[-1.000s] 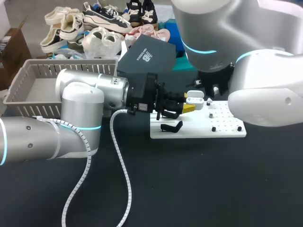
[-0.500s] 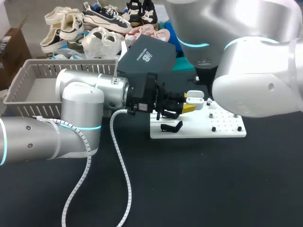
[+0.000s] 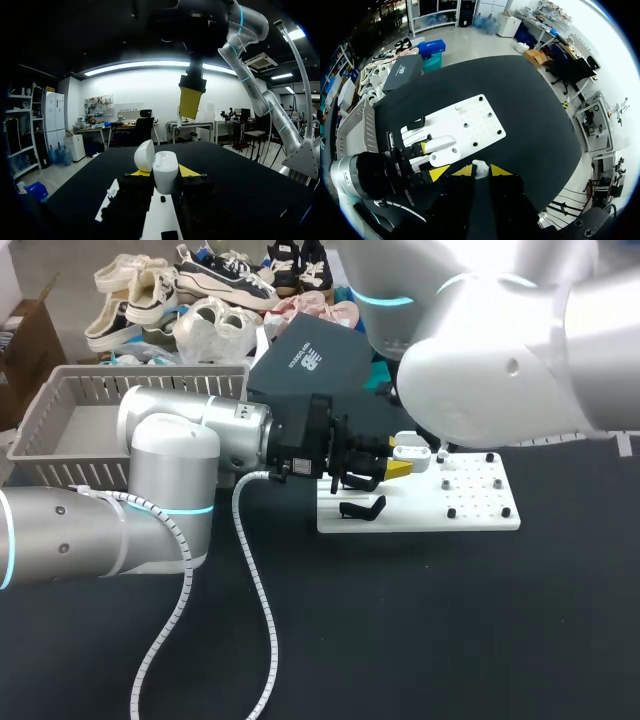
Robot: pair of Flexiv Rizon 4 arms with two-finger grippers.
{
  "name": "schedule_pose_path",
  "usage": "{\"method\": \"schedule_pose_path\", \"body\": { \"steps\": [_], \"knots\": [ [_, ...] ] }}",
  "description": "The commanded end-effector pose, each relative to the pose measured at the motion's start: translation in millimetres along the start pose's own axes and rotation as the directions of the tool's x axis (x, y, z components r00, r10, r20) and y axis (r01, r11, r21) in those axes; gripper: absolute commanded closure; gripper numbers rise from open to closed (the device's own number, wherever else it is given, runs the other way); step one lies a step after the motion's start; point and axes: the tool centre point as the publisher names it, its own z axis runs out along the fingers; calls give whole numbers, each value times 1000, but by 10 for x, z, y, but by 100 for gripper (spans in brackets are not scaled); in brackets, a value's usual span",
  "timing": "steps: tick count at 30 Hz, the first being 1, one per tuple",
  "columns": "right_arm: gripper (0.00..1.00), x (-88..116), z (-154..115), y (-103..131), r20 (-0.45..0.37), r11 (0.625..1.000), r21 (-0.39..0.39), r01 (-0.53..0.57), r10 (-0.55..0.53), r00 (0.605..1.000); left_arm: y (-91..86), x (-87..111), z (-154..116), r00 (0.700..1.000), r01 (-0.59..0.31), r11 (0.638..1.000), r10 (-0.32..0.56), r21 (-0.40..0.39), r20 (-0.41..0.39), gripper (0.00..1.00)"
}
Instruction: Pick up each earbud case from the left stands, insert the matching earbuds, close the lid, and place the case in the box.
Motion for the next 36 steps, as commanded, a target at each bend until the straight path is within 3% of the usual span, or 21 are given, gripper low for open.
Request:
{"method": "schedule_pose_path", "body": {
  "steps": [1, 9, 12, 13, 16, 20, 26, 36],
  "knots": [
    [100, 8, -5, -9, 1, 1000, 0, 0, 0, 1000, 6, 2, 2, 1000, -1, 1000, 1, 1, 0, 100],
    [100, 8, -5, -9, 1, 1000, 0, 0, 0, 1000, 6, 2, 2, 1000, -1, 1000, 1, 1, 0, 100],
    [100, 20, -107, 116, -28, 994, 25, -109, 110, 994, 6, 2, 2, 1000, -1, 1000, 1, 1, 0, 100],
    [100, 23, -125, 160, -57, 982, 81, -173, 177, 982, 6, 2, 2, 1000, -1, 1000, 1, 1, 0, 100],
    [100, 20, -180, 228, -95, 957, 94, -274, 282, 955, 6, 2, 2, 1000, -1, 1000, 1, 1, 0, 100],
    [100, 19, -201, 245, -107, 933, 120, -340, 353, 930, 6, 2, 2, 1000, -1, 1000, 1, 1, 0, 100],
    [100, -8, -117, 242, -71, 907, 181, -380, 397, 915, 6, 2, 2, 1000, -1, 1000, 1, 1, 0, 100],
    [100, -7, -101, 239, -76, 906, 178, -383, 401, 913, 6, 2, 2, 1000, -1, 1000, 1, 1, 0, 100]
  ]
}}
